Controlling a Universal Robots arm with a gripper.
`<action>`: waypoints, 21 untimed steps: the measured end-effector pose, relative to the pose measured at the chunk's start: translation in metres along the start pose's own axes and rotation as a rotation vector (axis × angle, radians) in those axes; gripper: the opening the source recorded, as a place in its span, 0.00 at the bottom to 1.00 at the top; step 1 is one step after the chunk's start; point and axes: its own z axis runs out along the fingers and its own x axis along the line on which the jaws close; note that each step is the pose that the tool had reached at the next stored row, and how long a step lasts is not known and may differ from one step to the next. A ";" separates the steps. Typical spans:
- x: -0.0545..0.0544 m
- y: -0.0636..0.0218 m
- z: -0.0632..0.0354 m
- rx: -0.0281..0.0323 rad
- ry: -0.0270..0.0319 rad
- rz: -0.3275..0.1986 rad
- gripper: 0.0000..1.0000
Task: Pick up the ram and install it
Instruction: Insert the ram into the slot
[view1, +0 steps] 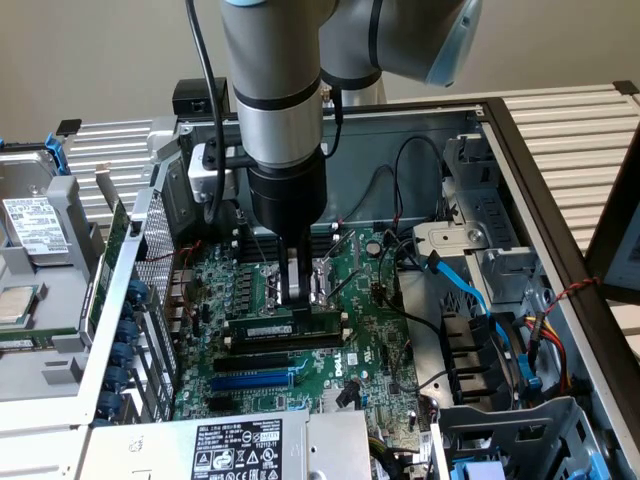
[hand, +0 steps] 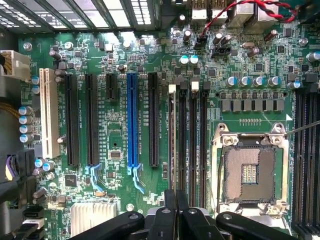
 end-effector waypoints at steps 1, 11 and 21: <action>0.000 0.0000 0.0000 0.0003 0.0001 -0.001 0.12; 0.000 0.0004 0.0005 0.0019 -0.0006 -0.015 0.12; 0.000 0.0014 0.0036 0.0027 -0.0007 -0.019 0.12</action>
